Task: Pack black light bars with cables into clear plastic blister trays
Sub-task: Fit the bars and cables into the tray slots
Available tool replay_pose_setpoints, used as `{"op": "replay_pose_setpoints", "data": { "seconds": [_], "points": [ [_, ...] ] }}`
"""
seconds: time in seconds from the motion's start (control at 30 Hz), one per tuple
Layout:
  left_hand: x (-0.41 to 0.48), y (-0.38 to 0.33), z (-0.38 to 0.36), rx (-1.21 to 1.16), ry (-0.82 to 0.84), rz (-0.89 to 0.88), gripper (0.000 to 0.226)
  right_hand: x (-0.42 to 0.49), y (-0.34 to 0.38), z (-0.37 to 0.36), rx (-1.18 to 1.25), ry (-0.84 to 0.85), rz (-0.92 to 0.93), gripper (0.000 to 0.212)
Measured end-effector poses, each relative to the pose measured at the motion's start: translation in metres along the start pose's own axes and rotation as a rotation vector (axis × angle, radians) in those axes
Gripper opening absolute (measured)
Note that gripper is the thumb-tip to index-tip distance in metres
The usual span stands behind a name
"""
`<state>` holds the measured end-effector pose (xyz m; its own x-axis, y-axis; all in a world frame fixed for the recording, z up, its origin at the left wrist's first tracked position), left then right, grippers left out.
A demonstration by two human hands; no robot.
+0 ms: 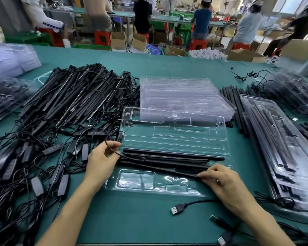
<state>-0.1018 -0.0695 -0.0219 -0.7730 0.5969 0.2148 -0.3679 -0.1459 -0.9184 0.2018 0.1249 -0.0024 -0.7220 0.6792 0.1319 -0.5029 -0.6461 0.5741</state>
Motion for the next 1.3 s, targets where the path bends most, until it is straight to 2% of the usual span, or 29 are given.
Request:
{"op": "replay_pose_setpoints", "data": {
  "seconds": [0.07, 0.17, 0.23, 0.4, 0.63, 0.73, 0.8, 0.93, 1.17, 1.3],
  "points": [
    [-0.002, -0.006, -0.004, 0.061, 0.058, -0.063, 0.027, -0.002, 0.004, -0.001, -0.035, -0.018, 0.005, 0.017],
    [-0.009, -0.02, -0.021, 0.265, 0.2, -0.252, 0.03, -0.005, 0.009, 0.001, -0.069, -0.035, 0.01, 0.017],
    [-0.011, -0.023, -0.029, 0.329, 0.251, -0.298, 0.032, -0.006, 0.009, 0.003, -0.087, -0.036, 0.007, 0.017],
    [-0.009, -0.018, -0.03, 0.304, 0.265, -0.266, 0.034, -0.01, -0.006, 0.013, -0.065, -0.064, -0.082, 0.014],
    [-0.002, -0.021, -0.033, 0.256, 0.256, -0.266, 0.025, -0.007, -0.011, 0.012, -0.1, 0.004, -0.1, 0.017],
    [0.004, -0.022, -0.035, 0.29, 0.282, -0.253, 0.025, -0.005, -0.013, 0.028, -0.039, -0.125, -0.089, 0.022],
    [0.005, -0.023, -0.036, 0.313, 0.296, -0.261, 0.025, 0.0, -0.018, 0.037, -0.131, -0.169, -0.11, 0.027],
    [-0.001, -0.025, -0.039, 0.373, 0.318, -0.334, 0.028, 0.011, -0.025, 0.028, -0.317, -0.007, -0.158, 0.033],
    [-0.005, -0.022, -0.037, 0.402, 0.262, -0.358, 0.028, 0.023, -0.027, 0.036, -0.369, -0.01, -0.155, 0.023],
    [-0.01, -0.029, -0.039, 0.468, 0.246, -0.429, 0.024, 0.027, -0.035, 0.036, -0.32, 0.005, -0.184, 0.018]
  ]
}}
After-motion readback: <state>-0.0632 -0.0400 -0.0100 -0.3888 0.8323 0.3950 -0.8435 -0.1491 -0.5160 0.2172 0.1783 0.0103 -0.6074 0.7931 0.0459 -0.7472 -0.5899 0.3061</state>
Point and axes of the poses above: each hand's wrist, its own x-axis towards the middle knuckle, its own z-axis out of the back of the hand, y = z × x, the point moved 9 cm from there along x, towards the middle knuckle, and after that the axes turned 7 degrees about -z, right-handed, at the moved point
